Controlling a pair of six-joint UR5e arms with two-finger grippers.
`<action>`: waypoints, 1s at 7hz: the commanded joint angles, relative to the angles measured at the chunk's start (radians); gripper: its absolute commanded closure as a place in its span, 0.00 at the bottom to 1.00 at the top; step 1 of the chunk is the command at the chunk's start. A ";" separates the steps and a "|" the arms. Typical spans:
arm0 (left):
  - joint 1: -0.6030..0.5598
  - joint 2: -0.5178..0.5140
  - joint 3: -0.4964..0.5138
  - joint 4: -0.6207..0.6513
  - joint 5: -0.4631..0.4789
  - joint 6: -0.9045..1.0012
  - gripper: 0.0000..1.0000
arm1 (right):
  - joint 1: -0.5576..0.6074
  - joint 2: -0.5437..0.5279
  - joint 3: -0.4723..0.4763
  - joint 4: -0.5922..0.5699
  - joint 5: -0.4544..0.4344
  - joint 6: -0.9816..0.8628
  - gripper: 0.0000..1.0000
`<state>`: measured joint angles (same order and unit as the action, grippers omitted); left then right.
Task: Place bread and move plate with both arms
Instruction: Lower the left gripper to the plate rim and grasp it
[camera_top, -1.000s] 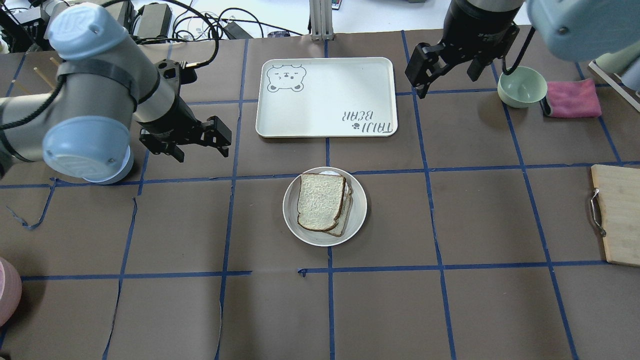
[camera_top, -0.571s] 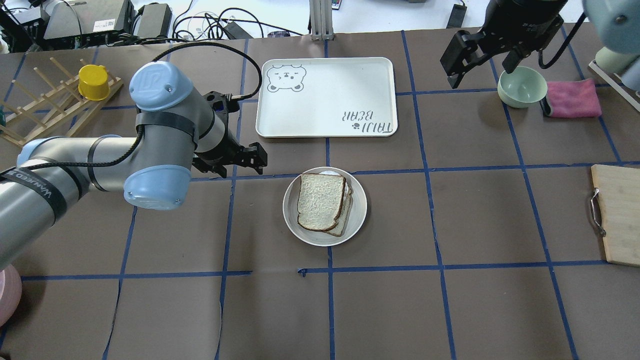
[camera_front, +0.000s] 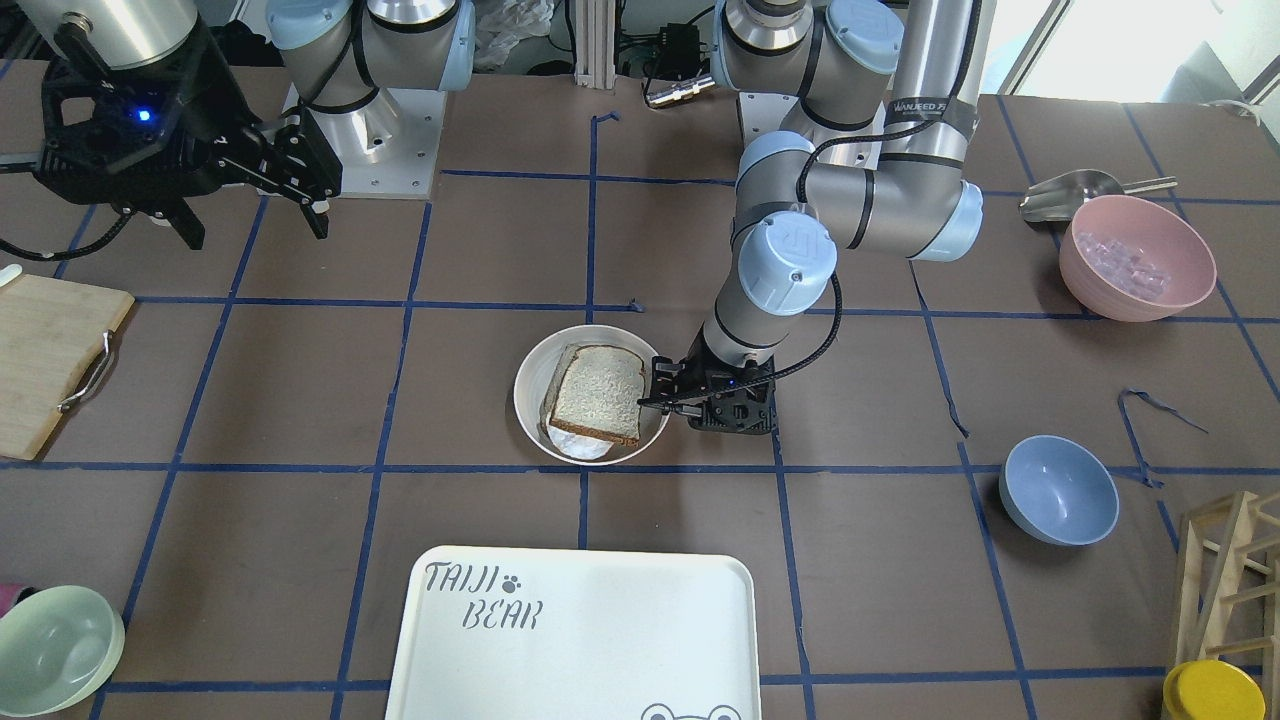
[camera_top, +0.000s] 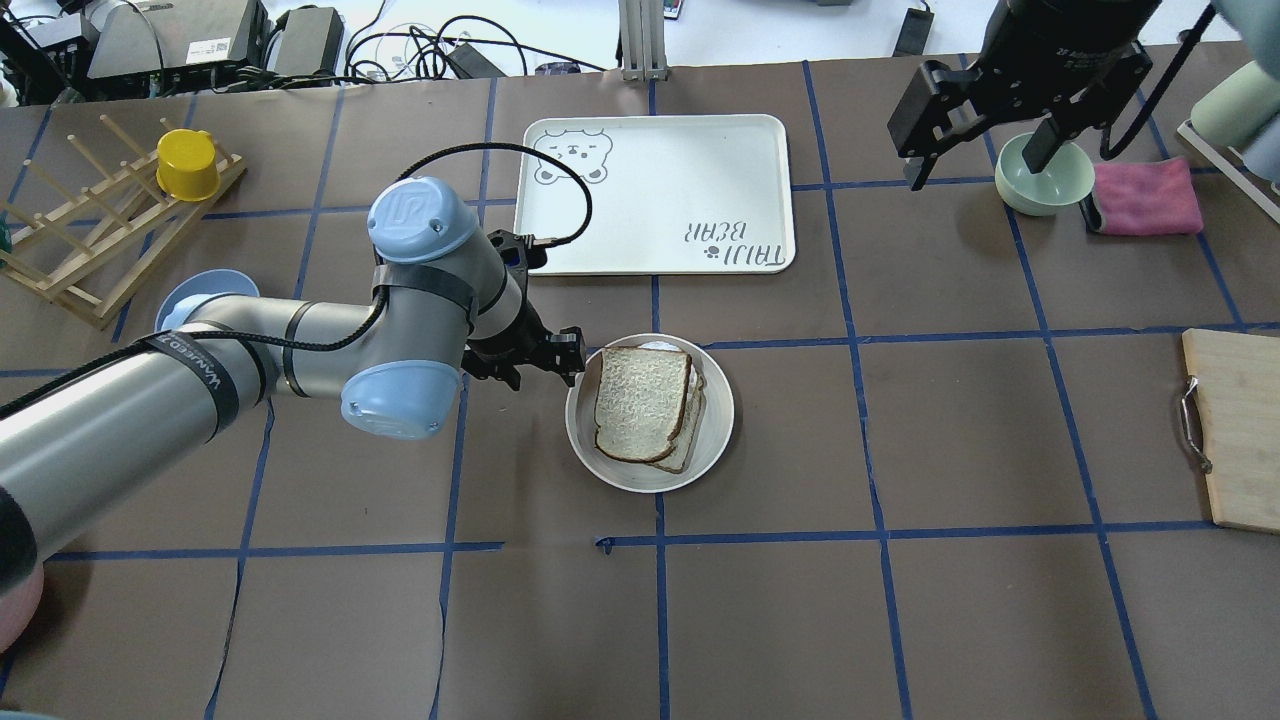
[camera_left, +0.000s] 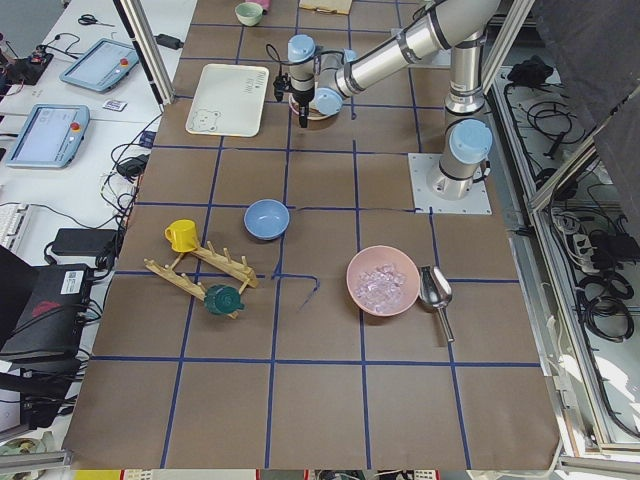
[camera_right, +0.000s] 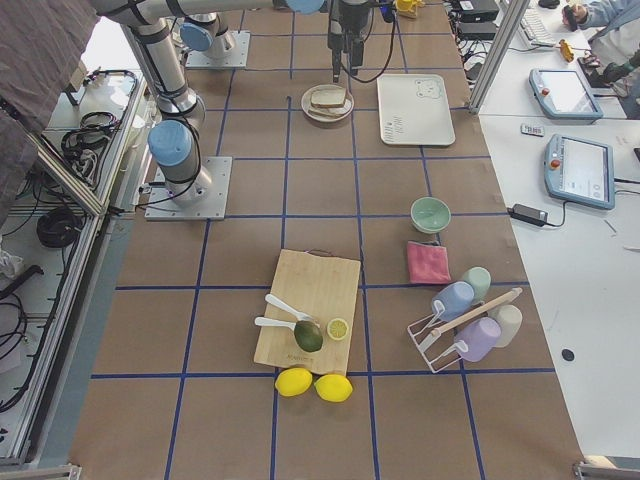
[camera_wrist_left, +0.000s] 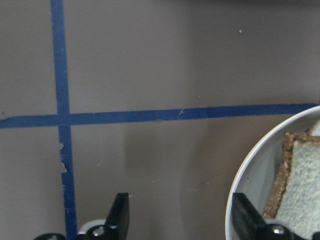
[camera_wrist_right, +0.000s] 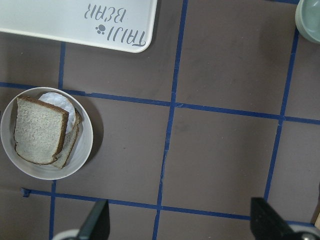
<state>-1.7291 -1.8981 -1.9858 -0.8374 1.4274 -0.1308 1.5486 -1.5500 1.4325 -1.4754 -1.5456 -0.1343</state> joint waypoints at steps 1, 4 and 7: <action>-0.026 -0.033 -0.004 0.006 -0.008 -0.010 0.32 | 0.010 -0.001 -0.004 0.018 -0.004 0.109 0.00; -0.035 -0.041 -0.004 0.009 -0.013 -0.007 0.87 | 0.054 0.008 0.008 0.018 -0.013 0.116 0.00; -0.024 -0.024 0.010 -0.005 -0.045 -0.019 1.00 | 0.053 0.010 0.009 0.018 -0.045 0.114 0.00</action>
<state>-1.7609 -1.9328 -1.9817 -0.8327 1.3940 -0.1441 1.6019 -1.5406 1.4414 -1.4573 -1.5833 -0.0196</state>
